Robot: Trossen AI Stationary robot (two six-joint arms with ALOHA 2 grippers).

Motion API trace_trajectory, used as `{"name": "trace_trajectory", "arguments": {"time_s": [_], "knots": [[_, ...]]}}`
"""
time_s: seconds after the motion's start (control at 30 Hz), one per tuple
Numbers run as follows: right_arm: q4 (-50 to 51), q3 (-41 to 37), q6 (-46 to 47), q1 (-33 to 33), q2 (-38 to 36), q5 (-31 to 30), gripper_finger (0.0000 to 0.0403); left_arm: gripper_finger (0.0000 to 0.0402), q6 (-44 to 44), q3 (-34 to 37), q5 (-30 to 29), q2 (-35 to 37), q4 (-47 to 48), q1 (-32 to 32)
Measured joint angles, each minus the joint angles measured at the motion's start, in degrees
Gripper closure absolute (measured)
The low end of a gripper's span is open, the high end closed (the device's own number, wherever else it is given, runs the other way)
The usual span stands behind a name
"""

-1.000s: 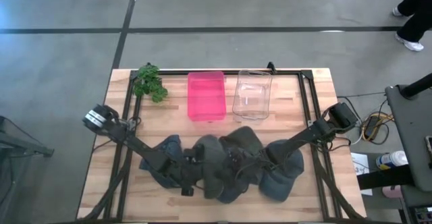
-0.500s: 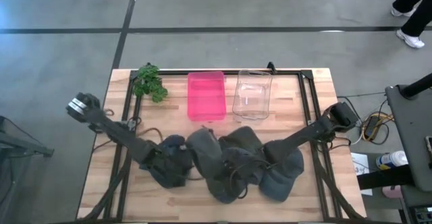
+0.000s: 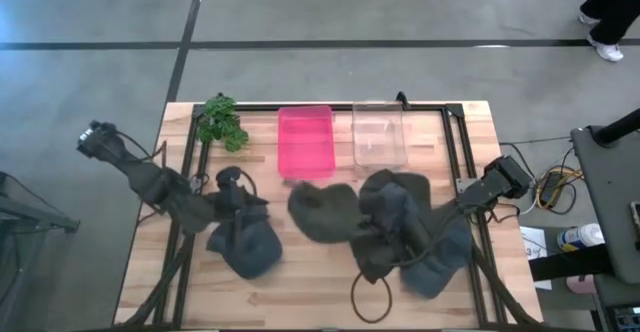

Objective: Pick & Place hat
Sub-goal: Put the left black cap into the transparent bin

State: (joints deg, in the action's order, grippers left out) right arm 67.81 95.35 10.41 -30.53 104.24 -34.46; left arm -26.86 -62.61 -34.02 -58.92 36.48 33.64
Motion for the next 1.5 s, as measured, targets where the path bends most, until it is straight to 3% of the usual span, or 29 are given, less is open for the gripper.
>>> {"name": "trace_trajectory", "arguments": {"time_s": [0.17,0.3,0.4,0.5,0.73,0.87,0.97,1.27,1.5], "knots": [[1.2,3.6,-13.8,-0.2,4.0,-5.1,0.0390,0.0259,2.1,0.0,3.5,-3.7,-3.5,-1.8],[1.6,7.2,-18.0,0.4,8.6,-7.6,0.0390,0.0259,2.9,0.0,6.4,-9.4,-5.1,-1.9],[5.1,10.0,-15.7,1.2,11.8,-7.6,0.0390,0.0259,1.0,0.0,8.0,-12.9,-4.5,-1.5],[10.9,12.8,-12.5,1.3,14.2,-7.7,0.0390,0.0259,-0.9,-0.3,5.6,-14.1,-0.8,-0.1],[13.4,13.4,-8.8,-0.5,15.5,-7.6,0.0390,0.0259,-4.0,-3.5,-12.0,-10.7,11.8,3.9],[14.9,13.3,-0.2,0.5,15.4,-7.6,0.0390,0.0259,-7.1,-4.3,-8.6,-9.5,13.3,6.8],[14.8,13.7,1.4,1.5,15.2,-7.6,0.0390,0.0259,-10.6,-3.8,-6.5,-10.6,12.9,8.9],[7.9,16.0,-8.2,1.7,15.9,-7.3,0.0390,0.0259,-2.8,-3.7,-10.6,-20.5,6.2,7.7],[4.2,13.7,-13.4,1.8,15.9,-4.3,0.0390,0.0259,7.9,-3.7,-6.5,-27.3,-7.6,3.6]]}}
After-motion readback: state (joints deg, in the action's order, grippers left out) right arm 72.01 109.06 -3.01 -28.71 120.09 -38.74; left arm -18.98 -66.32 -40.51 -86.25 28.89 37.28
